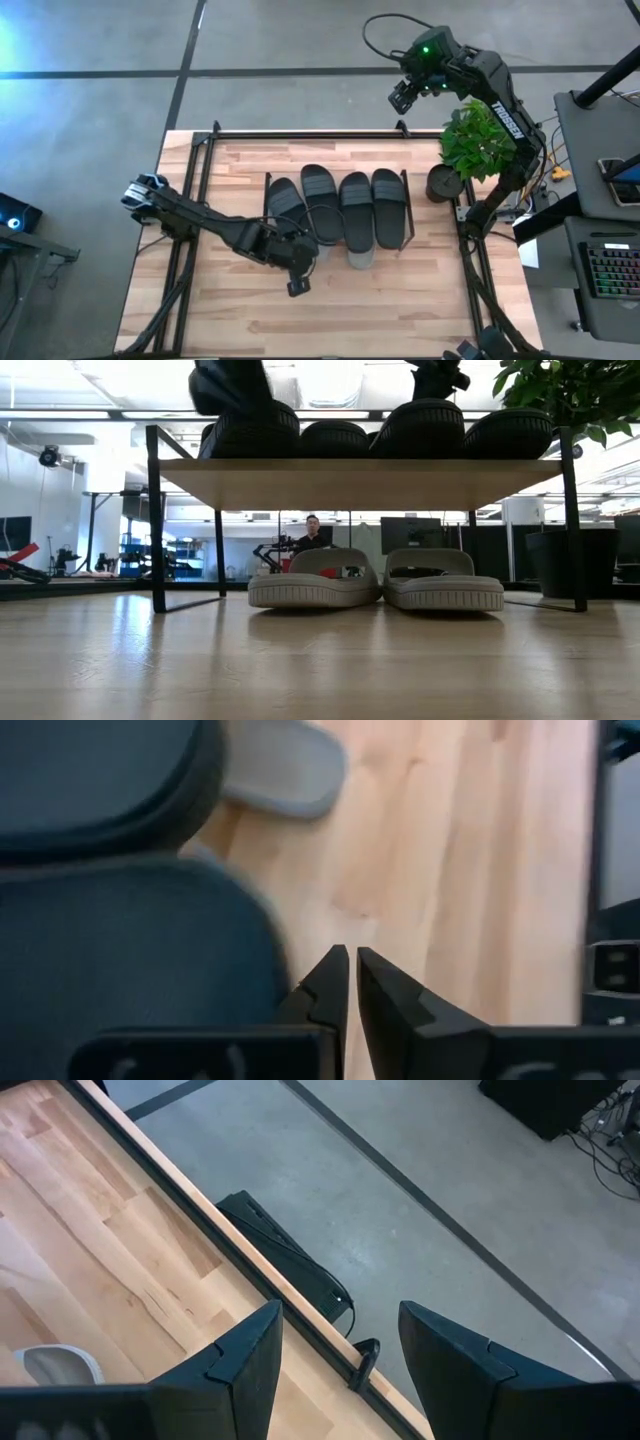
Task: Pick and place slides into the shelf
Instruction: Put the black slipper on the shelf, then adjust the black slippers on the shelf
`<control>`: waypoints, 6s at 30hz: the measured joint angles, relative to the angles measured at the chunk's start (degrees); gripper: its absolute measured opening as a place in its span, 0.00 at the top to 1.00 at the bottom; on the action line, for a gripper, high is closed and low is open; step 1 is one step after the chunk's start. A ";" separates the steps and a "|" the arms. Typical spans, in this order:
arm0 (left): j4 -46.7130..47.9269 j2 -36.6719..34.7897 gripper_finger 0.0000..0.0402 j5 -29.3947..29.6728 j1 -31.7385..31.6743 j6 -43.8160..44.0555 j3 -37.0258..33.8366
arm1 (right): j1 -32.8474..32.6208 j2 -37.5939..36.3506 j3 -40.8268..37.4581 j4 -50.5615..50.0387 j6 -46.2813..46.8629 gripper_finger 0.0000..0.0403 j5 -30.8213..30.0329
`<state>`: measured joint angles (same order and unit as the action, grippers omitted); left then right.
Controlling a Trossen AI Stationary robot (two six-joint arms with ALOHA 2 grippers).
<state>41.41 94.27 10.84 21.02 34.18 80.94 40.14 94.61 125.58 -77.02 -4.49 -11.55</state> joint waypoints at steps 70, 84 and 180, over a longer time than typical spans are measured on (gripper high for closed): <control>26.48 -23.81 0.97 17.56 -5.05 25.15 -8.83 | -26.72 4.04 8.94 -12.64 12.39 0.94 -8.59; 23.04 -23.58 0.97 16.59 -6.47 24.95 -9.09 | -41.85 1.49 6.09 -12.35 25.72 0.94 -0.06; 9.99 -18.15 0.97 10.88 -5.03 10.51 -4.84 | -36.83 -3.61 -26.59 -3.78 -3.49 0.94 26.49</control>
<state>51.40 76.12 21.73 15.99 44.69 76.09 3.31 91.00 98.99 -80.79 -7.98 14.94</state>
